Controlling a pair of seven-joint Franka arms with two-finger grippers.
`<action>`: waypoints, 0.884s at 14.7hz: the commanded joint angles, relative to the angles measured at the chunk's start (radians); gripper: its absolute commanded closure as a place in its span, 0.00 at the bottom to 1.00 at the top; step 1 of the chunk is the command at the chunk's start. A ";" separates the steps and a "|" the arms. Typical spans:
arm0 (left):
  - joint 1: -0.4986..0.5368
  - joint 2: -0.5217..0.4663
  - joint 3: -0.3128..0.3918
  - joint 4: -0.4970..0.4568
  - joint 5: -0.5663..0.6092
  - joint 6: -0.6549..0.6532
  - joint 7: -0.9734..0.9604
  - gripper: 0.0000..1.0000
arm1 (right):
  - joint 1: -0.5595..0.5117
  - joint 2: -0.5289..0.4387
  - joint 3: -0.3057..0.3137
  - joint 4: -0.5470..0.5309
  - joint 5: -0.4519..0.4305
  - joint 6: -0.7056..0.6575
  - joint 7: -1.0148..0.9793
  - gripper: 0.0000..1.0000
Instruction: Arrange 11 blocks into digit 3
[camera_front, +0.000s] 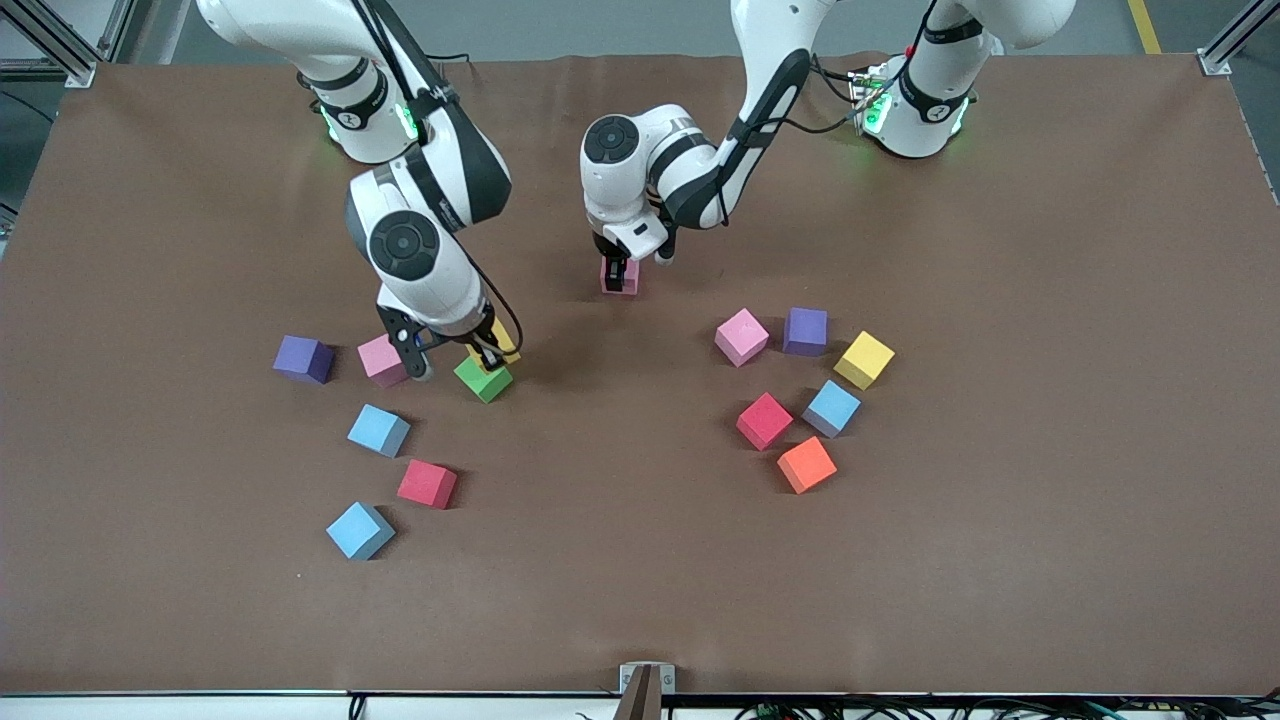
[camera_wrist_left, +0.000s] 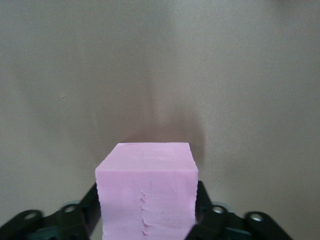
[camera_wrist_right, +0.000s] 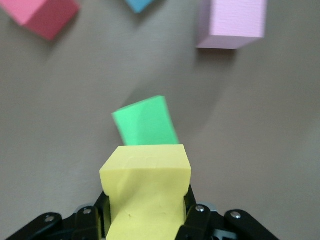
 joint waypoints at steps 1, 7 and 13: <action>-0.004 -0.030 0.013 0.017 -0.011 -0.076 0.038 0.00 | -0.009 -0.092 0.005 -0.112 -0.009 0.014 0.105 1.00; 0.105 -0.122 0.015 0.017 -0.008 -0.141 0.208 0.00 | 0.005 -0.098 0.010 -0.124 0.003 0.053 0.387 1.00; 0.239 -0.137 0.016 0.006 0.012 -0.145 0.511 0.00 | 0.094 -0.097 0.011 -0.236 0.003 0.184 0.603 1.00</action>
